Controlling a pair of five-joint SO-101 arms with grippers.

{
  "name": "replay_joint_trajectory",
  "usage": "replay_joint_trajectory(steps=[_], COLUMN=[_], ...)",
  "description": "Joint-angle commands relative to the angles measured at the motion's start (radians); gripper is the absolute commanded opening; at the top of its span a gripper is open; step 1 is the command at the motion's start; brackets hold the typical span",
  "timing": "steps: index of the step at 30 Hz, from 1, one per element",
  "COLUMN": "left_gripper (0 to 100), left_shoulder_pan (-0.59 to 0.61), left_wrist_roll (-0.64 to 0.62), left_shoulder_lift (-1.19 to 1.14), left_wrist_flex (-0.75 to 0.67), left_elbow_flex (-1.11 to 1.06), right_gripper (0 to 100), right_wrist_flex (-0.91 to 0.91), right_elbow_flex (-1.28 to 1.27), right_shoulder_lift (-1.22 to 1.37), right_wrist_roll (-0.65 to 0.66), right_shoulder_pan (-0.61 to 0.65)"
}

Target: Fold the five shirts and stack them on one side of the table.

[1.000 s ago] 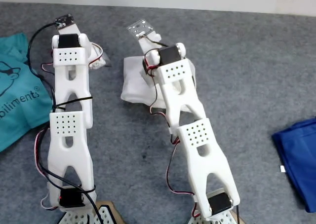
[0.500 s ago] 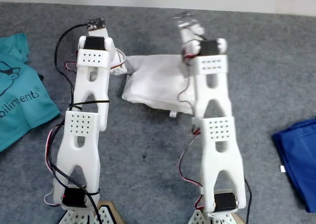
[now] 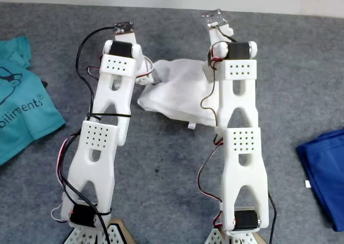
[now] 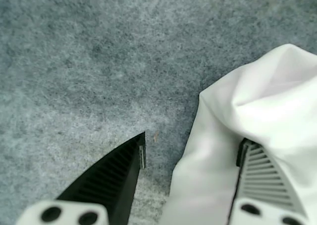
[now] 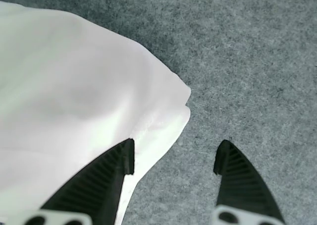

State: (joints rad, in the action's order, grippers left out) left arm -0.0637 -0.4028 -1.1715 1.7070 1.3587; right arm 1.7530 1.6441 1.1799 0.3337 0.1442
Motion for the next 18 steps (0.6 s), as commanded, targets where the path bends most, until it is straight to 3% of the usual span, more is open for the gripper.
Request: replay_joint_trajectory(steps=[1,9,16,18], left_gripper=[31,31,31,31], left_shoulder_pan=[0.013,0.031,-0.074,-0.12], left_wrist_roll=[-0.011,-0.015,-0.051,-0.051], left_shoulder_lift=[0.05,0.058,0.054,0.051], left_wrist_flex=[0.025,0.041,0.044,0.043], left_elbow_flex=[0.119,0.177,0.272,0.286], right_gripper=[26.4,26.4,26.1,21.8], right_wrist_flex=[0.007,0.007,0.005,0.005], right_elbow_flex=[0.124,0.122,0.122,0.122], right_shoulder_lift=[-0.053,-0.05,-0.05,-0.048], right_wrist_roll=[0.012,0.012,0.009,0.008], right_shoulder_pan=[-0.012,0.007,0.016,0.016])
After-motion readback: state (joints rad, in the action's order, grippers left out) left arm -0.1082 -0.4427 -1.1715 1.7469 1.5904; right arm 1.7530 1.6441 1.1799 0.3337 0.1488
